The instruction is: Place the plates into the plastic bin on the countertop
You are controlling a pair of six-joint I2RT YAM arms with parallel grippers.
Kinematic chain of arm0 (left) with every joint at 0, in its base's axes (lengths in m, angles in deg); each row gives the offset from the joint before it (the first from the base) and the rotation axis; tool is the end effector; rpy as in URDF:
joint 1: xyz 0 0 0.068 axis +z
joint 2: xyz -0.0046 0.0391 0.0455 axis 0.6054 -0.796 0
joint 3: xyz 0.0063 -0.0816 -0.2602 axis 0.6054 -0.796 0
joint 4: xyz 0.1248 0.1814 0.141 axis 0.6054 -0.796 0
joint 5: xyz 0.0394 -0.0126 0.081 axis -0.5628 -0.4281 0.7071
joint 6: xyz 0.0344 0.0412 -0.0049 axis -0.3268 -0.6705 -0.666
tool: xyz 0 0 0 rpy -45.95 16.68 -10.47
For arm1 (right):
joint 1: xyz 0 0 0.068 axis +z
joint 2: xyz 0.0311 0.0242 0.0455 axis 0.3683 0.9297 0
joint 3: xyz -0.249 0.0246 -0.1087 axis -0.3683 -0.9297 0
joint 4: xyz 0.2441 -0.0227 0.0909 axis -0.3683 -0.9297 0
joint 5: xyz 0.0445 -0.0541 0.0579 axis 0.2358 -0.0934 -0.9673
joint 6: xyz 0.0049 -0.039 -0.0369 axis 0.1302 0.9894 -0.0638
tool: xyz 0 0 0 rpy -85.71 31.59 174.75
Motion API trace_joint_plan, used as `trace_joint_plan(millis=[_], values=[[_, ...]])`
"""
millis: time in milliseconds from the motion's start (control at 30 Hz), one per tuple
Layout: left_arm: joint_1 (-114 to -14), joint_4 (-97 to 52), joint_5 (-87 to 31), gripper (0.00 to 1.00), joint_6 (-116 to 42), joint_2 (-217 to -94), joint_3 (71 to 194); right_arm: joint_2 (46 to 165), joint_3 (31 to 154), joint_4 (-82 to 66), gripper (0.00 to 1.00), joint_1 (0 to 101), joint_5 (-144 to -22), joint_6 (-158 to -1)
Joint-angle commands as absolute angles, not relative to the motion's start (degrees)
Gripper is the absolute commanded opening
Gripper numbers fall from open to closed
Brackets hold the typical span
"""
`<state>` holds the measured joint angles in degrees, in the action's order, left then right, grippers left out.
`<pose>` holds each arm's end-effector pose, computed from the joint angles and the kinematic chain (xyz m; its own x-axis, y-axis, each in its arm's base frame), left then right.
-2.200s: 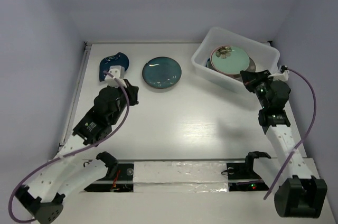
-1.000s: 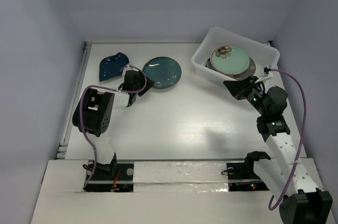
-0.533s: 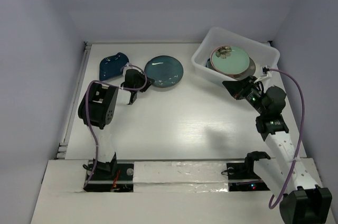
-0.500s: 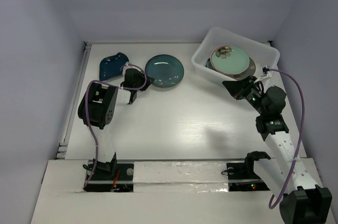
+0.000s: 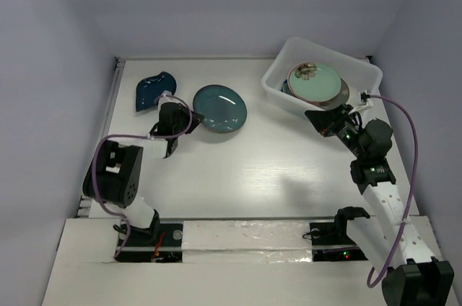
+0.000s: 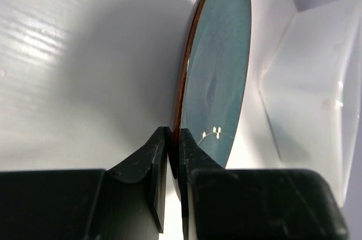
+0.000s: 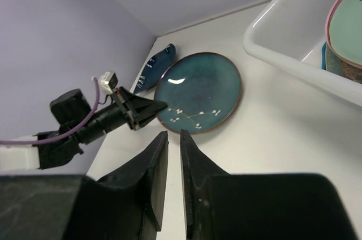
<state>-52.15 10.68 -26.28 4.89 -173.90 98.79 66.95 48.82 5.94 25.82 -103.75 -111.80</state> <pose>0.3176 -0.0886 0.1747 -0.4813 -0.7003 -0.5273 -0.0454 0.6206 -0.7828 0.1812 0.0303 0.3100 -0.3061 0.5356 -0.7871 -0.4438 0.6511 0.6157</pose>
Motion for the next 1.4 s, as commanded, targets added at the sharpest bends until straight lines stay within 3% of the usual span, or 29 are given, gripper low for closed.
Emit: trace_joint_plan(millis=[0,300,500,533,667,1000,1367], values=[[-52.0,19.5,-27.7,0.0,6.1,-161.8,98.5,65.3,49.4,6.4,0.22,26.2,-102.5,-110.6],[-52.0,17.1,-32.2,0.0,8.5,-147.9,100.5,63.2,49.8,4.4,0.5,26.2,-100.1,-110.4],[-59.1,15.6,-31.8,0.0,7.5,-151.9,109.9,59.1,50.6,2.3,0.54,26.2,-97.2,-109.8],[-61.2,15.0,-31.2,0.0,6.8,-153.3,111.6,58.1,51.0,1.6,0.47,26.2,-96.4,-109.7],[-64.4,15.3,-31.8,0.0,6.6,-161.7,122.5,51.3,53.1,-3.0,0.0,26.2,-92.4,-108.4],[-71.3,9.5,-32.7,0.0,7.5,-191.4,153.1,46.0,57.0,-9.4,0.02,26.2,-90.6,-106.6],[-76.6,4.7,-30.8,0.0,12.2,-214.1,182.5,46.0,57.7,-11.6,0.02,26.2,-91.6,-104.8]])
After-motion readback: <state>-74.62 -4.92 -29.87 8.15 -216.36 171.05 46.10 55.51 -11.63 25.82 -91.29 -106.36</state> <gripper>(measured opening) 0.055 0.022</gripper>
